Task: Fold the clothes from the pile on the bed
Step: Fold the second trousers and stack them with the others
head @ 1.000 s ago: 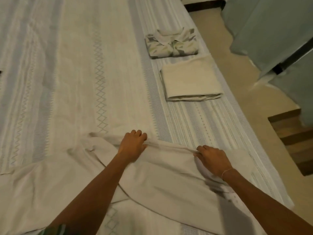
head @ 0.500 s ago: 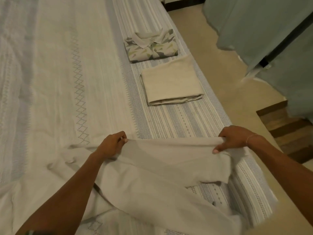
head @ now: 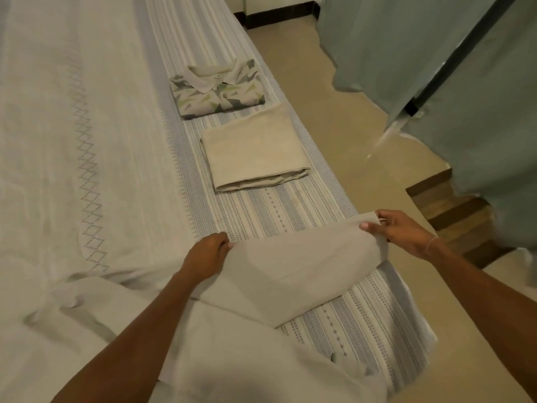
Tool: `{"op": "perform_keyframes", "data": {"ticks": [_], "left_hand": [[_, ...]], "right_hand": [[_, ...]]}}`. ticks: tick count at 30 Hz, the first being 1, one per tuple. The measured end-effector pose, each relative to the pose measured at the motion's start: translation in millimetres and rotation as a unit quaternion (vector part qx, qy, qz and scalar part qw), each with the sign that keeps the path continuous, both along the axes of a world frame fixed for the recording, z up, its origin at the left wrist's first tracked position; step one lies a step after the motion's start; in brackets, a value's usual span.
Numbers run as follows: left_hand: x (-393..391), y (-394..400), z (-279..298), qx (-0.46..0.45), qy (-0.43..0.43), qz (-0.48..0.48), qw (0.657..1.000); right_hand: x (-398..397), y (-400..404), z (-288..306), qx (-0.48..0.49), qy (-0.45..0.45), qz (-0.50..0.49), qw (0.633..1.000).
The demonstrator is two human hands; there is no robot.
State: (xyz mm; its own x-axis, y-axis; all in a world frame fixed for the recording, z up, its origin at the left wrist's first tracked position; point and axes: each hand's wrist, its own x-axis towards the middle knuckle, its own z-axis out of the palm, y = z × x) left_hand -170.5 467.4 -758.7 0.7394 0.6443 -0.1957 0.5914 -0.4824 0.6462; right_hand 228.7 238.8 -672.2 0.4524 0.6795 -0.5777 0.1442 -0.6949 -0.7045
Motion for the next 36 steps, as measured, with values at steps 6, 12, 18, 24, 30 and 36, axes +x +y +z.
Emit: {"op": "perform_keyframes", "data": {"ticks": [6,12,18,24,30,36], "left_hand": [[13.8,-11.7,-18.1,0.117,0.004,0.044,0.992],[26.3,-27.7,-25.7,0.236,0.119,0.117,0.957],[39.1,-41.4,-13.9,0.289,0.162,0.150,0.931],[18.2,-72.0,7.0,0.261,0.116,-0.031,0.958],[-38.8,-104.9,25.5,0.258,0.115,-0.005,0.959],[-113.2,-140.1,43.6,0.278,0.124,0.076,0.949]], "right_hand": [[-0.3,5.1,-55.9,0.002,-0.368,0.103,0.924],[3.7,-4.0,-83.4,-0.076,-0.343,0.032,0.936],[-27.0,-11.2,-82.3,0.110,-0.498,0.042,0.859],[-117.3,-21.3,-76.2,0.219,-0.297,0.300,0.880],[-198.2,-57.0,-55.2,0.287,-0.298,0.348,0.841],[-308.6,-113.4,-51.3,0.249,-0.405,0.466,0.746]]}}
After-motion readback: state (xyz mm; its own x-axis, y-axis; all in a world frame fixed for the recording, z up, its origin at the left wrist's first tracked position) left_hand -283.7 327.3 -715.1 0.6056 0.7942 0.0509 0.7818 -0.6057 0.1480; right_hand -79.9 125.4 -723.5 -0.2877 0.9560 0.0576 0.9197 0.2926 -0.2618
